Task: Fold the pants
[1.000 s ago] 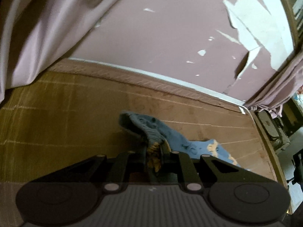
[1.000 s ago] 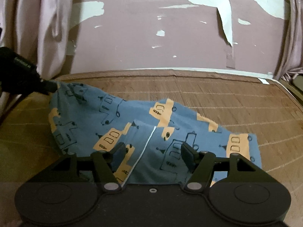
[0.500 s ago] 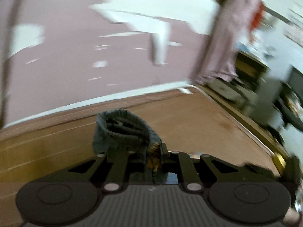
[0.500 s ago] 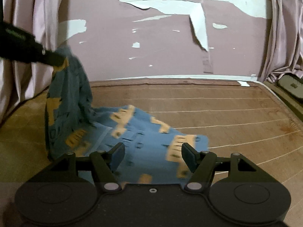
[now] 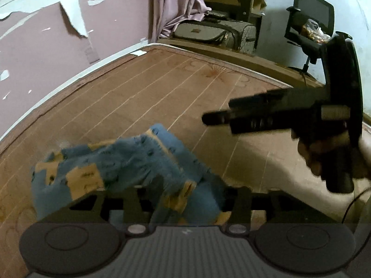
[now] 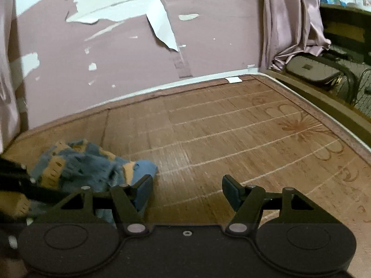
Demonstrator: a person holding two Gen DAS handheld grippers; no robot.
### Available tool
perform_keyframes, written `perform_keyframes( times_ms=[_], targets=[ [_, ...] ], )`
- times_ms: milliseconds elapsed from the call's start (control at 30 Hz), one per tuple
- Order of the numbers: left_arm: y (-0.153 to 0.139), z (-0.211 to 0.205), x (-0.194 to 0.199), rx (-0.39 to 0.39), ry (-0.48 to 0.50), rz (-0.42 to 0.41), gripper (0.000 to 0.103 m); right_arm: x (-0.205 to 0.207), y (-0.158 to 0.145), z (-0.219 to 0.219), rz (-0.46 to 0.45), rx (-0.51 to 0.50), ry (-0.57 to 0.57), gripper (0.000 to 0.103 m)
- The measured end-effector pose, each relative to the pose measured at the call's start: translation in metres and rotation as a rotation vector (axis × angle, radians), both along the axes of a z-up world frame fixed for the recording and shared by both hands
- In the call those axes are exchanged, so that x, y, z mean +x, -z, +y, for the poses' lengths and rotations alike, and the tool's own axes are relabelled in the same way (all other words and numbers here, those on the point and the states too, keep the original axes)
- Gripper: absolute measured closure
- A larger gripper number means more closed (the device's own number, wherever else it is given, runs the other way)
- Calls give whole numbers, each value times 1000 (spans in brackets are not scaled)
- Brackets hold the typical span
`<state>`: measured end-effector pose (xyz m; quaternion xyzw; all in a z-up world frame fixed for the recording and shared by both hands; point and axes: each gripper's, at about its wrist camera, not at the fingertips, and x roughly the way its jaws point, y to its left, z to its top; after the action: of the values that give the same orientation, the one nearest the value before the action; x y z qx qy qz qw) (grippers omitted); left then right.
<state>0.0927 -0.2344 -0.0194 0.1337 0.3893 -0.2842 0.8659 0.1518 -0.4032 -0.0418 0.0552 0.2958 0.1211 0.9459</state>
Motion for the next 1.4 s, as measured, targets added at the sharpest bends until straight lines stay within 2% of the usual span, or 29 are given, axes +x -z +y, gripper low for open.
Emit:
perform_keyframes(
  times_ms=[100,167,267,367,467,533,567,600,633,667,700,867,933,1033,1067,1100,1133,1167,1200,1267,1333,1367,1400],
  targets=[
    [12,9,-17,105,-2,-53,43,0,2,7,13,113,-74,34],
    [19,11,-20,168,4,-61,44,3,6,21,16,141,-137,34],
    [26,7,-20,219,44,-63,43,11,15,39,26,168,-202,37],
    [29,3,-20,258,66,-63,41,23,23,48,52,209,-211,41],
    [29,3,-14,241,48,-42,43,32,30,50,59,235,-172,47],
    [29,6,-9,233,32,-30,58,38,34,49,83,263,-160,56],
    [29,8,-8,231,22,-28,72,39,35,49,90,265,-159,69],
    [29,9,-6,231,15,-27,82,38,35,50,89,256,-155,76],
    [27,11,-5,224,11,-26,87,37,35,51,83,241,-155,81],
    [24,12,-4,217,4,-28,94,35,34,50,76,241,-155,92],
    [20,13,-2,207,-2,-30,95,34,30,47,68,260,-149,95],
    [-13,21,-16,151,13,-83,96,24,4,33,26,311,-141,95],
    [-21,22,-24,130,28,-99,96,18,-6,28,23,287,-141,95],
    [-19,21,-28,97,62,-67,95,8,-8,24,64,202,-133,95],
    [-13,17,-28,101,81,-51,94,6,-5,23,83,170,-126,95],
    [-7,14,-26,103,100,-27,85,4,0,23,102,129,-113,95],
    [1,13,-26,102,124,7,73,4,5,24,116,83,-101,95],
    [11,12,-24,96,156,53,47,5,10,28,131,16,-96,94],
    [17,13,-24,89,162,74,42,7,15,33,143,-72,-90,87],
    [17,19,-27,68,158,69,40,5,18,39,116,-172,-68,79],
    [7,31,-28,17,137,66,33,-1,12,41,66,-190,-60,60],
    [0,38,-27,-28,109,61,24,-4,8,41,38,-181,-52,39],
    [-6,46,-25,-67,78,49,16,-7,5,41,9,-164,-51,26]
  ],
)
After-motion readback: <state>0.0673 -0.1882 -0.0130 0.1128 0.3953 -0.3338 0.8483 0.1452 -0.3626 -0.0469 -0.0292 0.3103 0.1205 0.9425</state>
